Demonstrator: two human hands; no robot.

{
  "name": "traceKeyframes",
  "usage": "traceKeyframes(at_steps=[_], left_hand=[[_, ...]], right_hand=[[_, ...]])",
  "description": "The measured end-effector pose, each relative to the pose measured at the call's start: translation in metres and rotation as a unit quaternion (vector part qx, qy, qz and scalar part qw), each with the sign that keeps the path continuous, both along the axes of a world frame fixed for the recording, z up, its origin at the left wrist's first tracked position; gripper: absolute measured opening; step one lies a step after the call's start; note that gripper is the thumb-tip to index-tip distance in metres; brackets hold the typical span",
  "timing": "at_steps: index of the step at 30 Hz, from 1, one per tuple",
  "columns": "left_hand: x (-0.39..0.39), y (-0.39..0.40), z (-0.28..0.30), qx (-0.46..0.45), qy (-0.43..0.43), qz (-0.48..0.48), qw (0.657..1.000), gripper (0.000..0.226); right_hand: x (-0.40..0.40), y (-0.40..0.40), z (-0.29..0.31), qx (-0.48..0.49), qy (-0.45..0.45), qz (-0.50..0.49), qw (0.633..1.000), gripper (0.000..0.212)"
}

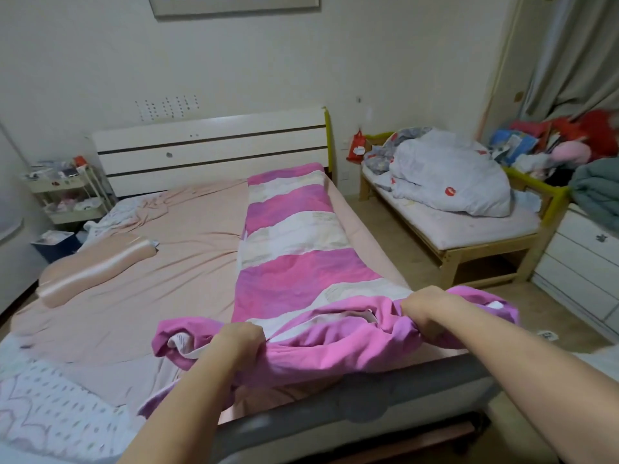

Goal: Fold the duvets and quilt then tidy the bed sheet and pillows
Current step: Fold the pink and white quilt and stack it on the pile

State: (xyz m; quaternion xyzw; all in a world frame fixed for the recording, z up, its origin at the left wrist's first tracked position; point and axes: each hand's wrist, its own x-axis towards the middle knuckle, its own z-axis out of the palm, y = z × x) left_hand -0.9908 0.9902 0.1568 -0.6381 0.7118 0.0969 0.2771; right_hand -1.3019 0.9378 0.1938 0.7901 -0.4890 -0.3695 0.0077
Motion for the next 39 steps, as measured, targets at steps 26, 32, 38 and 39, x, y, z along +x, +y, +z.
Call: traceKeyframes(at_steps=[26, 32, 38, 39], left_hand=[[0.078, -0.495, -0.197, -0.169, -0.075, 0.122, 0.975, 0.031], [0.106, -0.618, -0.198, -0.299, -0.041, 0.081, 0.950, 0.028], [0.122, -0.671, -0.241, -0.368, -0.012, 0.130, 0.921, 0.039], [0.114, -0.665, -0.255, -0.358, 0.003, 0.126, 0.925, 0.047]], right_hand=[[0.076, -0.532, -0.262, -0.273, -0.224, 0.052, 0.934, 0.042], [0.092, -0.636, -0.270, -0.392, -0.251, 0.024, 0.885, 0.027], [0.121, -0.682, -0.311, -0.298, -0.341, -0.044, 0.891, 0.056], [0.124, -0.670, -0.323, -0.286, -0.353, -0.039, 0.890, 0.063]])
